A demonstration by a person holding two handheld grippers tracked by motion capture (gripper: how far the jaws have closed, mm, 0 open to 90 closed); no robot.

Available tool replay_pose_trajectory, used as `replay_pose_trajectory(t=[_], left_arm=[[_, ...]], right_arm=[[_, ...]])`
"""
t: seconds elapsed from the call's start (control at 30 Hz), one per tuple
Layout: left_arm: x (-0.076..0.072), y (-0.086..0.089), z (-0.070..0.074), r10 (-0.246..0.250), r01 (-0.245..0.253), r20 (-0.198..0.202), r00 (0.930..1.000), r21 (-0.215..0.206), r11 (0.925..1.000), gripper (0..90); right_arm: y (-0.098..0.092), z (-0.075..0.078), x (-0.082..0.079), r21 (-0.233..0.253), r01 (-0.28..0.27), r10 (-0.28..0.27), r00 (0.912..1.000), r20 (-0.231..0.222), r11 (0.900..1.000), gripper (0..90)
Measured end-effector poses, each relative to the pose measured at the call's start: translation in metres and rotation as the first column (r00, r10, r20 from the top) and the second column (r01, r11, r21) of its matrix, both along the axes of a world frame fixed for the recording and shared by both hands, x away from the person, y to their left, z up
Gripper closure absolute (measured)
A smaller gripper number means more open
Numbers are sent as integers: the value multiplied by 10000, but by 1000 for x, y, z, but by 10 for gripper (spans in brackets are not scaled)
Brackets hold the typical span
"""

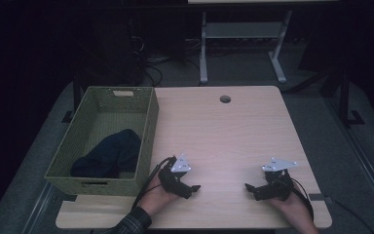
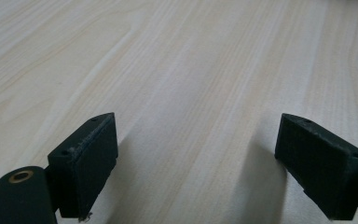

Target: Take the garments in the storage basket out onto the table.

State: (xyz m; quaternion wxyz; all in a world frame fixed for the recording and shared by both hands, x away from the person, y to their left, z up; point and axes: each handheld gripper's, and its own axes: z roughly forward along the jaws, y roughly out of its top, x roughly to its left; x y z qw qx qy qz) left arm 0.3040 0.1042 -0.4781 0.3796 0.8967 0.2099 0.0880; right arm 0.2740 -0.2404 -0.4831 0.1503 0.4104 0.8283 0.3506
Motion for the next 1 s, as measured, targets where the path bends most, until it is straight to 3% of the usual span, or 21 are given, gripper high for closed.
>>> replay_pose_trajectory(t=[0.27, 1.0], left_arm=[[1, 0, 0, 72, -72, 8, 10000, 21, 10000, 125], [4, -2, 8, 109, -83, -411, 9991, 638, 9979, 133]], right_arm=[[0, 0, -1, -22, -56, 56, 10000, 13, 10000, 8], [0, 0, 0, -46, -140, 140, 9999, 37, 9999, 8]])
